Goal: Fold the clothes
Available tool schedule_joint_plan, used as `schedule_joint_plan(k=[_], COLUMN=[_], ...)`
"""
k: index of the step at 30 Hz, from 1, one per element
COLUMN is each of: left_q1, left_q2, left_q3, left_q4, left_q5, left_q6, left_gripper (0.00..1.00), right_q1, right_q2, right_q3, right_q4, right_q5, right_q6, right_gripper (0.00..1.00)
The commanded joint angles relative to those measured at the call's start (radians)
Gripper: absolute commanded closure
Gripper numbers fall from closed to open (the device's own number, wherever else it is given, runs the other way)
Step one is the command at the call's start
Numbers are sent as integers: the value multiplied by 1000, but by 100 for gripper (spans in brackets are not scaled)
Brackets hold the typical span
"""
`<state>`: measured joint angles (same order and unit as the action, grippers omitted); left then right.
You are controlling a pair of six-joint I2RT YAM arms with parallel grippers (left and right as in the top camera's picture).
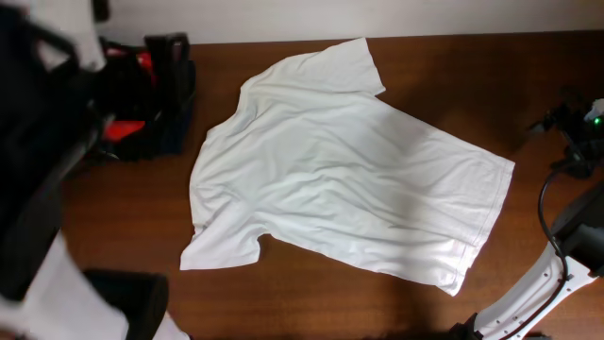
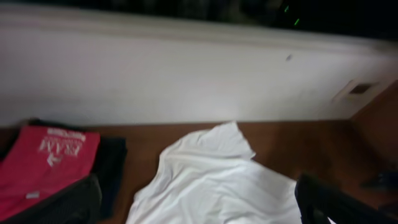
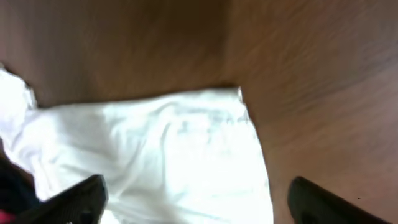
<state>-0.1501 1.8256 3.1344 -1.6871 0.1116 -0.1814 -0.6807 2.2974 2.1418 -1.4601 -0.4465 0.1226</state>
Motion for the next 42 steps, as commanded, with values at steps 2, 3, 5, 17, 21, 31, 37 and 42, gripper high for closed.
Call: schedule_joint_plan(k=[2, 3, 5, 17, 21, 31, 37, 42], left_q1=[0, 0, 0, 0, 0, 0, 0, 0], left_q2=[-98, -107, -110, -111, -110, -111, -110, -110], left_q3=[3, 3, 2, 2, 2, 2, 2, 2], left_q4=[0, 0, 0, 0, 0, 0, 0, 0], left_q5=[-4, -4, -4, -4, -4, -4, -4, -4], left_q6=[-12, -12, -12, -12, -12, -12, -12, -12], left_gripper=[1, 1, 1, 1, 1, 1, 1, 1], right_q1=[50, 74, 132, 143, 145, 145, 144, 143], right_q2=[-9, -7, -7, -5, -2, -1, -1, -1], right_q3=[-11, -12, -48, -165, -244, -385, -384, -384], right_q4=[-36, -38, -7, 80, 262, 451, 521, 806], right_q5=[168, 177, 327, 406, 376, 316, 328, 485], right_q6=[-37, -40, -39, -39, -41, -40, -93, -149], right_gripper=[89, 96, 96, 43, 40, 96, 96, 96])
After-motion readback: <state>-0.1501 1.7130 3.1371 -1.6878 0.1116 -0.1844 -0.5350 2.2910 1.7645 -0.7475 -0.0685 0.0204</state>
